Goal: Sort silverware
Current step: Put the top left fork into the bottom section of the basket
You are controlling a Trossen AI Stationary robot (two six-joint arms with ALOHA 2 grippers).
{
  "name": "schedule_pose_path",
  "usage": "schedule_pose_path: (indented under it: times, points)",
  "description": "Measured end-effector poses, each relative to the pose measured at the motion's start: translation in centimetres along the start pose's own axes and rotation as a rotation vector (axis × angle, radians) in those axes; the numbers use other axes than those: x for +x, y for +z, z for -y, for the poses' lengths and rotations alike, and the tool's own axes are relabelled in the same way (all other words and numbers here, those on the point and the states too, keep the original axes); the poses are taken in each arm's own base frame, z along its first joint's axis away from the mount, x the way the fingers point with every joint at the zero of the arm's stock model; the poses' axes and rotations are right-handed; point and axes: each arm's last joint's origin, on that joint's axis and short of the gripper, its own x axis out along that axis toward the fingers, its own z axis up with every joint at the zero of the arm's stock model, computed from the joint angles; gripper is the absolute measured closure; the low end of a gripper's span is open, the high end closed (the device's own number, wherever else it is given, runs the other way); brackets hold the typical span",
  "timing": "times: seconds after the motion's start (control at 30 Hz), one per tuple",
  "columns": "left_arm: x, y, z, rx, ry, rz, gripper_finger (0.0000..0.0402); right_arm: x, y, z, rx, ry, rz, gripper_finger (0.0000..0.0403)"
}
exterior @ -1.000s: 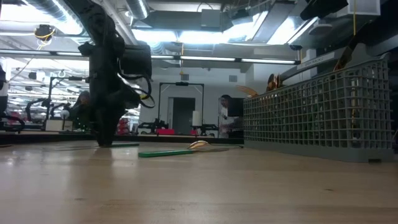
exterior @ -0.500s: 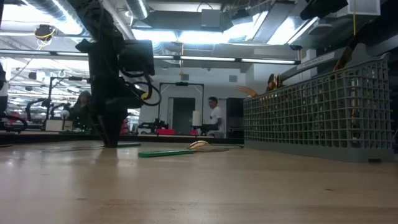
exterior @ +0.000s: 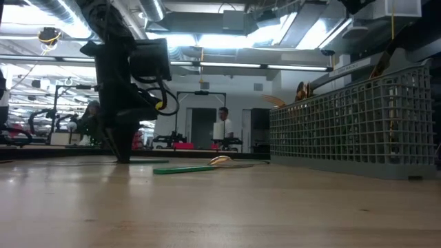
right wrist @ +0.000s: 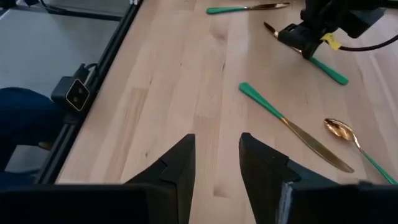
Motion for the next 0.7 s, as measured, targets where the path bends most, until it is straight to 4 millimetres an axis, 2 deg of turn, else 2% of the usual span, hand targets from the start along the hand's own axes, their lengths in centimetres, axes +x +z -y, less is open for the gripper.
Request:
schedule_pose_path:
  times: [0.1,0.23,0.7]
  points:
    - [-0.1,-0.2,0.4,0.0,-0.009,0.011,0.0382,0.0,0.0,0.0,0.001,0.0,0.003,0.0279]
    - [-0.2,-0.5,1.0,-0.007,-0.034,0.02,0.0367,0.6,-0.1,-0.2,-0.002,-0.003,-0.011,0.0279]
    - [-0.5,-0.7,3.2,-0.02,-0.313,-0.038,0.0368,6.3,-2.2,-1.4,-0.066,-0.047,-0.19,0.0279]
